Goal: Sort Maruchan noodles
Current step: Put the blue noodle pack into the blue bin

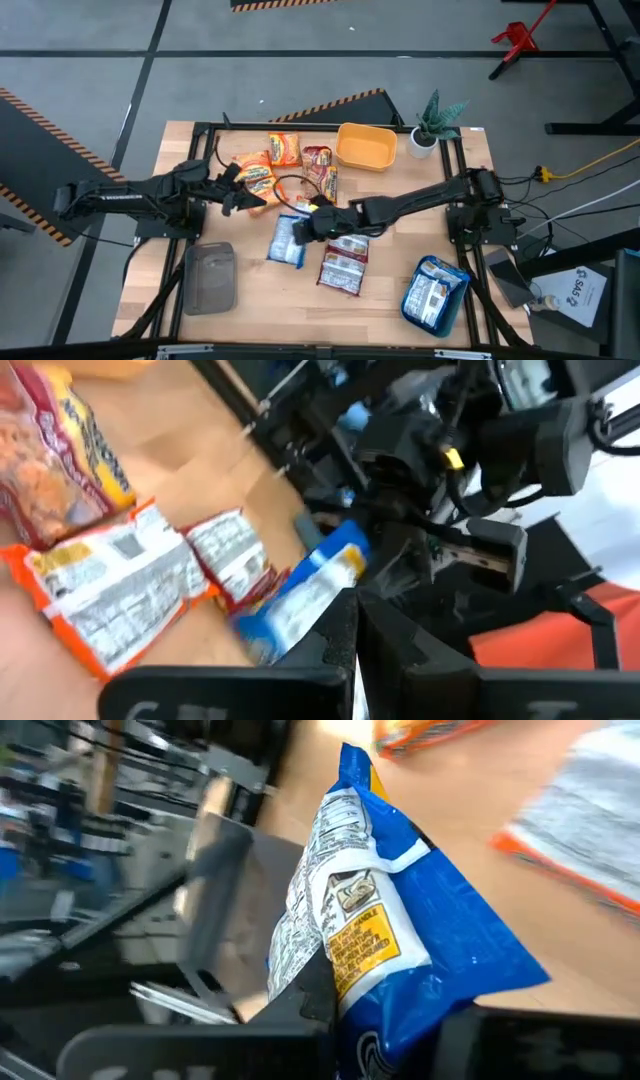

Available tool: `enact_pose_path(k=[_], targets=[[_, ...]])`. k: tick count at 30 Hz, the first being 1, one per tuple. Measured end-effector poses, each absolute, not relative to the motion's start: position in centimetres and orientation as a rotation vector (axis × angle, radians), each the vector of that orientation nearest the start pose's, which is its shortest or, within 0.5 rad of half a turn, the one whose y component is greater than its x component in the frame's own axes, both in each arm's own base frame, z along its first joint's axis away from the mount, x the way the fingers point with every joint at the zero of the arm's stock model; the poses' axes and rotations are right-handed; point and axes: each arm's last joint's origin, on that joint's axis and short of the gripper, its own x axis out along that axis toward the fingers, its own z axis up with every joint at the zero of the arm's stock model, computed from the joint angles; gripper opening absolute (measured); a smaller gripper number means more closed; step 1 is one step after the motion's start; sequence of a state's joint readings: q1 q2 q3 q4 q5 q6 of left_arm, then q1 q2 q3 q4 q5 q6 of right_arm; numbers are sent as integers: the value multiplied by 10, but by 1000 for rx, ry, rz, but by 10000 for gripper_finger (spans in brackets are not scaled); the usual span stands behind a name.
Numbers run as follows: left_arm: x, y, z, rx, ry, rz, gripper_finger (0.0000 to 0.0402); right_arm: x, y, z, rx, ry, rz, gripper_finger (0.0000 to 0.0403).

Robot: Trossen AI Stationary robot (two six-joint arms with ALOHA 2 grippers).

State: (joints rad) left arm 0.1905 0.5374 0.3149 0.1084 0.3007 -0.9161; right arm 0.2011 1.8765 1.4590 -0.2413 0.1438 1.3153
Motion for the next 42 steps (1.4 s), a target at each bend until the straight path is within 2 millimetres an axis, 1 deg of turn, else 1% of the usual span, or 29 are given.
enact_pose_path(k=[2,5,7,10,13,16,19,22,24,25,27,29,32,36,42], targets=[[138,18,234,-938,130,-43,0,399,89,267,1107,606,-398,27],[137,19,235,-951,112,-25,0,367,108,288,1046,660,-436,27],[137,19,235,-952,105,-12,0,343,121,302,1027,685,-469,27],[137,20,235,-954,93,13,0,301,141,316,1004,721,-556,28],[137,21,235,-953,81,35,0,260,162,324,986,773,-609,28],[137,21,235,-951,70,60,0,223,186,329,947,835,-576,28],[137,22,235,-950,59,86,0,189,207,329,951,886,-573,23],[137,23,235,-952,49,105,0,155,224,327,990,839,-605,18],[137,23,235,-952,45,113,0,133,231,320,1025,802,-641,17],[137,23,235,-952,45,114,0,126,234,316,1015,805,-631,18],[137,23,235,-952,44,116,0,119,241,311,1028,823,-591,22],[137,24,235,-952,38,129,0,114,243,302,994,822,-585,23],[137,24,235,-952,22,159,0,112,244,287,982,869,-599,22],[137,25,235,-969,4,187,0,107,239,272,924,969,-661,24],[136,26,235,-973,-10,214,0,105,236,260,882,1007,-684,27]])
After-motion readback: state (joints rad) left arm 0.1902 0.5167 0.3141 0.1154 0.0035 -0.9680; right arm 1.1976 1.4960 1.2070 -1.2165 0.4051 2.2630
